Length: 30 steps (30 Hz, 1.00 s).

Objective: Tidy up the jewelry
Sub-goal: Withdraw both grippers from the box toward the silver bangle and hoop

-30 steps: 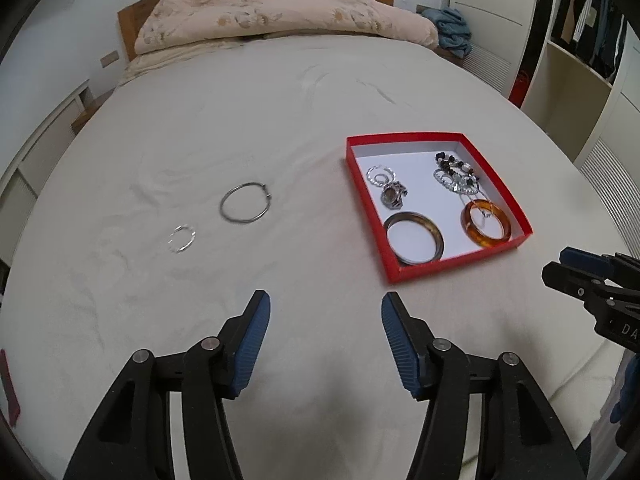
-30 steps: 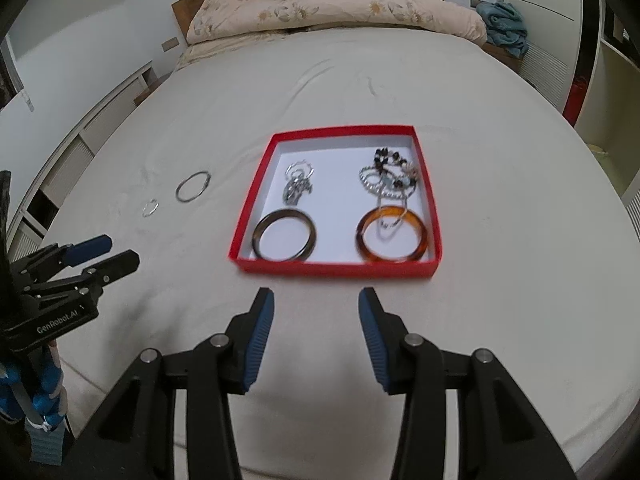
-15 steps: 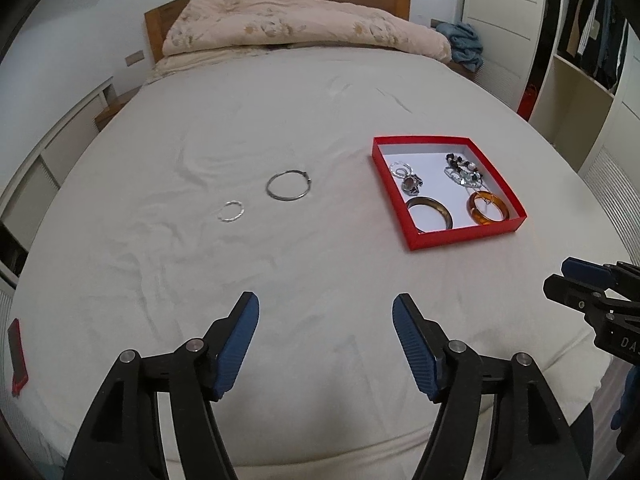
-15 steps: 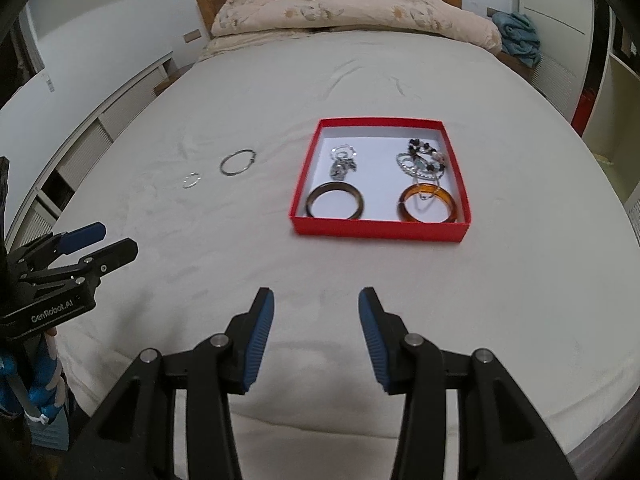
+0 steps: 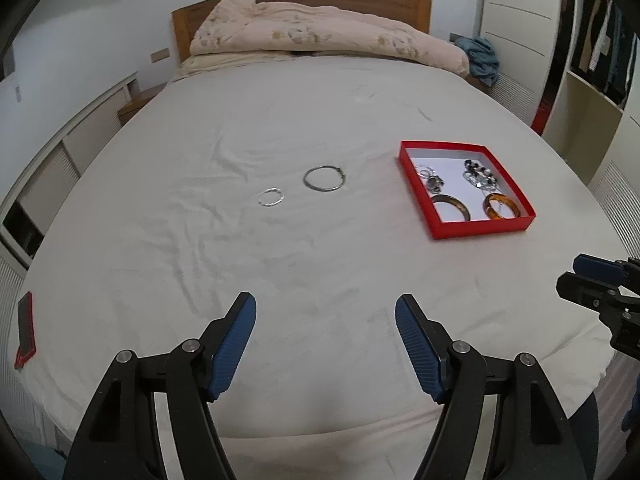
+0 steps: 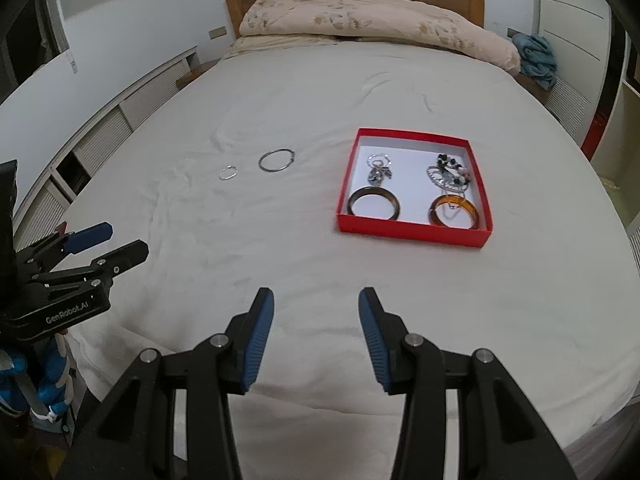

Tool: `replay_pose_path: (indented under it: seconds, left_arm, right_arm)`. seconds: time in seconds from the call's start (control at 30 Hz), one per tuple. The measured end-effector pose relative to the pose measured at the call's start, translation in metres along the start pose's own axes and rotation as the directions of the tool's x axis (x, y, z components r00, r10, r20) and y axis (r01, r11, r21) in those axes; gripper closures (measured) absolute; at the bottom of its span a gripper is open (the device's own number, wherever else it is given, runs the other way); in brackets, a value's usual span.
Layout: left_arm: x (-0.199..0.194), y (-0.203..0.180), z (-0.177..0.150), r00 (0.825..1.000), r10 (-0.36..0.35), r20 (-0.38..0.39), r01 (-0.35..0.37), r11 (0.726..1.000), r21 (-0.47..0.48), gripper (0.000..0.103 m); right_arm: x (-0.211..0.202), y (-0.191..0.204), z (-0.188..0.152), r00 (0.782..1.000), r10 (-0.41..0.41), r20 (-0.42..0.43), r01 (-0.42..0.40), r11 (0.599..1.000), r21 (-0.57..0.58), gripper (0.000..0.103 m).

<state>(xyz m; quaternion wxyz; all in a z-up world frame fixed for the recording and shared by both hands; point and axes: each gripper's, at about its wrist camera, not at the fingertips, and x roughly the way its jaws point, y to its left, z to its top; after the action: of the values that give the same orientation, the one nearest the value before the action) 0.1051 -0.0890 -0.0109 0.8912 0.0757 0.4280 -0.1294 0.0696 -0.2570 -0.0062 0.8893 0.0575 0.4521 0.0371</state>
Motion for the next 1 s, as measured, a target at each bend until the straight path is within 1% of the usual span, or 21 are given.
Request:
replay_pose_path:
  seconds: [0.2,0.63,1.0]
  left_arm:
    - [0.002,0.014,-0.006,1.0,0.021,0.002,-0.021,0.999,-0.032,0.032]
    - [0.02,0.029,-0.005,0.999,0.045,0.001,-0.045,0.998,-0.051,0.032]
    - [0.053,0.048,-0.002,0.996,0.065,-0.067,-0.07,0.995,-0.071,0.031]
  right_arm:
    - [0.004,0.012,-0.002,1.0,0.007,-0.013,-0.007,1.0,-0.023,0.061]
    - [0.026,0.02,0.002,0.999,0.04,-0.022,-0.04,0.999,-0.028,0.061]
    - [0.051,0.025,0.011,0.997,0.071,-0.044,-0.072,0.997,-0.025,0.061]
